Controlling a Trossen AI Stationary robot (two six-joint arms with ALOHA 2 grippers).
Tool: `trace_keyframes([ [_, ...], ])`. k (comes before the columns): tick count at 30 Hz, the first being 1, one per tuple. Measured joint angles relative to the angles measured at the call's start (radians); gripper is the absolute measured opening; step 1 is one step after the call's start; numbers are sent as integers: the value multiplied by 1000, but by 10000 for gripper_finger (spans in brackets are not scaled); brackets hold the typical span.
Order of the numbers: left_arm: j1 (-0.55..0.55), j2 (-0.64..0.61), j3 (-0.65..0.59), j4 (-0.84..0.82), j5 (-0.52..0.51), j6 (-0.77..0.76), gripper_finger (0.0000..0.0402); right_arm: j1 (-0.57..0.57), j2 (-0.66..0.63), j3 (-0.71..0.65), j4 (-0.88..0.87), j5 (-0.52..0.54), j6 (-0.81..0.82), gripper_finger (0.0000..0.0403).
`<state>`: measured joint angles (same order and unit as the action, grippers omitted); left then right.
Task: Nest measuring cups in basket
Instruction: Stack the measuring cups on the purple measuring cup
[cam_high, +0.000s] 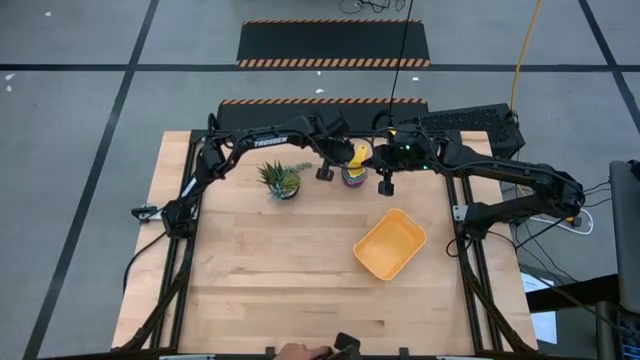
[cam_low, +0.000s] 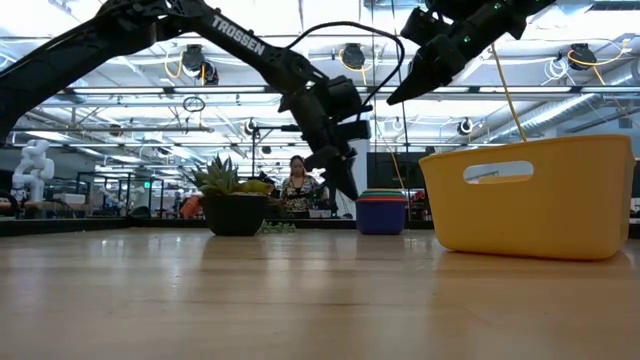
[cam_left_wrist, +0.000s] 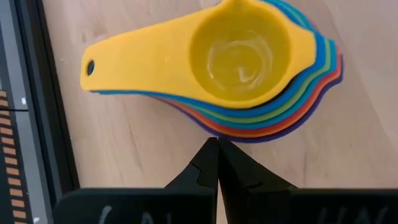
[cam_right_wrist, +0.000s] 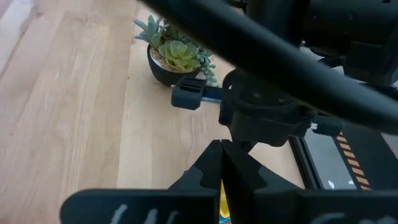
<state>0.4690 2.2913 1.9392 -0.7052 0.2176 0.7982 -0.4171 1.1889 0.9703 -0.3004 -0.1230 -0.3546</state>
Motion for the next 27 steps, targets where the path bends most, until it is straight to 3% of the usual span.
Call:
trace_keyframes([
  [27, -26, 0, 1, 10, 43, -1, 2, -1, 0, 0, -20, 24, 6, 0],
])
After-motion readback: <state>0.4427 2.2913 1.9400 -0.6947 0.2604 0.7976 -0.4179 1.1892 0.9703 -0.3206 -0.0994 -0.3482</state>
